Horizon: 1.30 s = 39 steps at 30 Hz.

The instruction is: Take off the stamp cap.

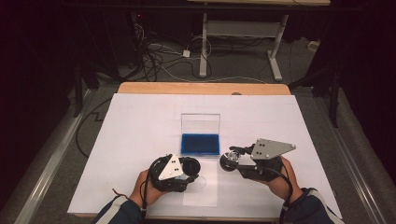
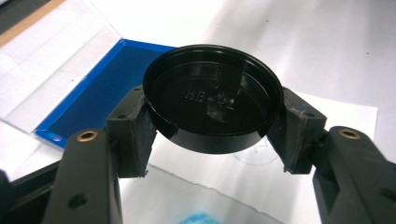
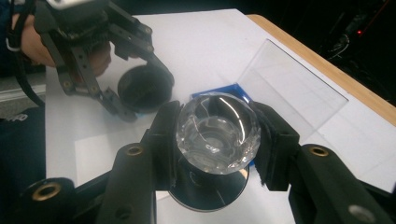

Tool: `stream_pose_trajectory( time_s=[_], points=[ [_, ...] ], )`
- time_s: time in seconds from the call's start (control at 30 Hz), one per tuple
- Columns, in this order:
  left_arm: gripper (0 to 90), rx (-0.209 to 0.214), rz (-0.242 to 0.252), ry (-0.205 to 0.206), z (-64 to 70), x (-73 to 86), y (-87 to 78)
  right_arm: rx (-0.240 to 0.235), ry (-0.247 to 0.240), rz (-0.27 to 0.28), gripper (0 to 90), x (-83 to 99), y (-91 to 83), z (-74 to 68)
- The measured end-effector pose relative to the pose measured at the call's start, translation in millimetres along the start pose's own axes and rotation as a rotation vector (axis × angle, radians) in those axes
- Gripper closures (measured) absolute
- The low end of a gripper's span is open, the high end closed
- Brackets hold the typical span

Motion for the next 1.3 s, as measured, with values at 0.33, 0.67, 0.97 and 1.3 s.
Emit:
stream_pose_trajectory(
  time_s=[0.33, 0.67, 0.97, 1.3],
  points=[
    [36.4, -0.024, -0.002, -0.011, -8.6, 5.1, -10.6, 0.019, 0.004, -0.003, 56.8, 6.4, -6.8, 5.8],
    [36.4, -0.039, 0.004, -0.021, -13.1, 7.9, -18.3, 0.03, 0.004, -0.01, 56.8, 13.1, -10.4, 9.3],
    [36.5, -0.05, -0.008, -0.025, -16.8, 14.1, -24.9, 0.037, 0.01, -0.017, 56.8, 18.3, -13.5, 12.0],
    [36.5, -0.076, -0.016, -0.048, -22.8, 25.1, -37.2, 0.044, 0.016, -0.021, 56.8, 23.6, -17.7, 14.0]
  ],
)
Point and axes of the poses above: each handheld gripper's, and its own axes: y roughly forward along the jaws, x roughly out of its underside, z roughly to its right, the point moved 8 cm from there along y, roughly forward along the jaws, and after that the axes turned 12 degrees about y, right-handed, at the moved point
